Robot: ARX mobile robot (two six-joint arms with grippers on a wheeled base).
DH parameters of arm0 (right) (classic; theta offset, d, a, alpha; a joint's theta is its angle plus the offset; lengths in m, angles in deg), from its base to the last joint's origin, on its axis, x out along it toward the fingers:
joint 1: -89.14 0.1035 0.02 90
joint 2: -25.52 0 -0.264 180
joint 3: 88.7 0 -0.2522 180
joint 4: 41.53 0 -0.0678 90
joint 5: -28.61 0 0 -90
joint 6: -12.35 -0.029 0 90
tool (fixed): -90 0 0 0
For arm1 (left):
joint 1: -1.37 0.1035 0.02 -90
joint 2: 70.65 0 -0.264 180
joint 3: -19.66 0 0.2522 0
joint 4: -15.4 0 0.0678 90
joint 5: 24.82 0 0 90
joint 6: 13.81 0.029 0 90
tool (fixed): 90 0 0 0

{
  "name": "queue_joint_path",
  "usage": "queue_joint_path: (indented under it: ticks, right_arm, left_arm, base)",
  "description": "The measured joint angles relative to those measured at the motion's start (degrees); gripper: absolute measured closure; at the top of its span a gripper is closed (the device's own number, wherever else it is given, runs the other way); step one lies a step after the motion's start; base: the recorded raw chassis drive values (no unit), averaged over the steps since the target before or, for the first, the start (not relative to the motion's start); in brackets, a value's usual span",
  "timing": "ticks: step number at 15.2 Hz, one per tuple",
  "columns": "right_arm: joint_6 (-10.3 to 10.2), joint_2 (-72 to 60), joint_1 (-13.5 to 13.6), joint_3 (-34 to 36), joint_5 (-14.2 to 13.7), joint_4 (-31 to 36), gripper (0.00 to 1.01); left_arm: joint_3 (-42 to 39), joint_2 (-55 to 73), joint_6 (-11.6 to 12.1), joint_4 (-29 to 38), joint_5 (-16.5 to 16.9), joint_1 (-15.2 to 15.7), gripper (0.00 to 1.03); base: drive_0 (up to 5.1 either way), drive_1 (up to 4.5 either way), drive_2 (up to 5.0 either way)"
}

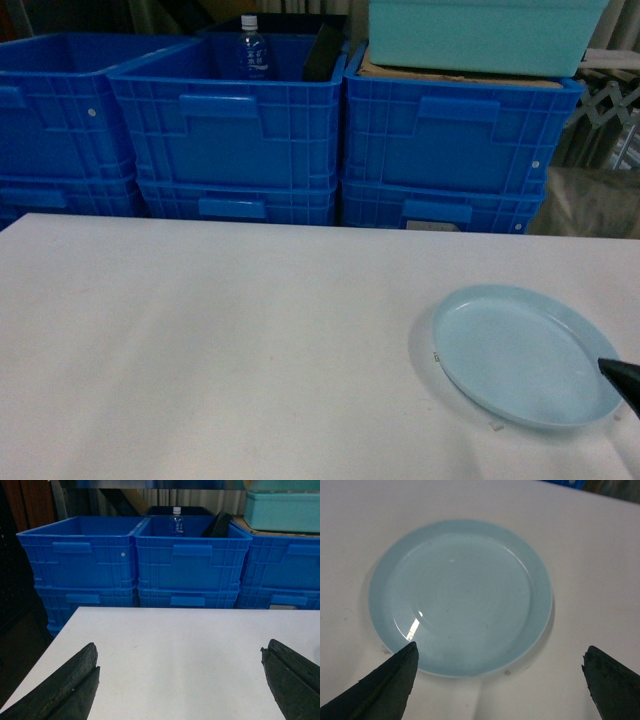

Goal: Place blue tray on left shelf second layer neatly

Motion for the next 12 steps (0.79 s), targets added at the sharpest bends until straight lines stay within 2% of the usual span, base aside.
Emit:
queue_joint_path:
  ticks: [2,4,7,9,12]
  right_arm:
    - [0.1,-0.9,-3.4,-2.0,0.0,-1.9,0.03]
    - [1.0,-0.9,-4.6,-4.7,0.7,-3.3,0.03]
    - [1.6,-2.6,-2.8,-7.1,1.6,-5.0,0.03]
    - [1.8,-4.5,-2.3,-7.1,0.2,-3.6,0.03]
    - [2.5,-6.4,0.9,-9.1,-1.2,-2.7,0.03]
  left_arm:
    - [0.0,0.0,0.0,0.0,0.0,0.0,0.05]
    - [0.0,0.0,0.0,0.0,0.0,0.0,0.05]
    - [0.0,0.0,0.0,0.0,0.0,0.0,0.05]
    - [0.0,0.0,0.0,0.0,0.0,0.0,0.05]
    - [0.0,0.0,0.0,0.0,0.0,0.0,0.05]
  base:
    - [0.0,0.00,0.0]
    - [0.0,0.00,0.0]
    - [0.0,0.00,0.0]
    - [0.0,0.00,0.0]
    - [0.0,0.00,0.0]
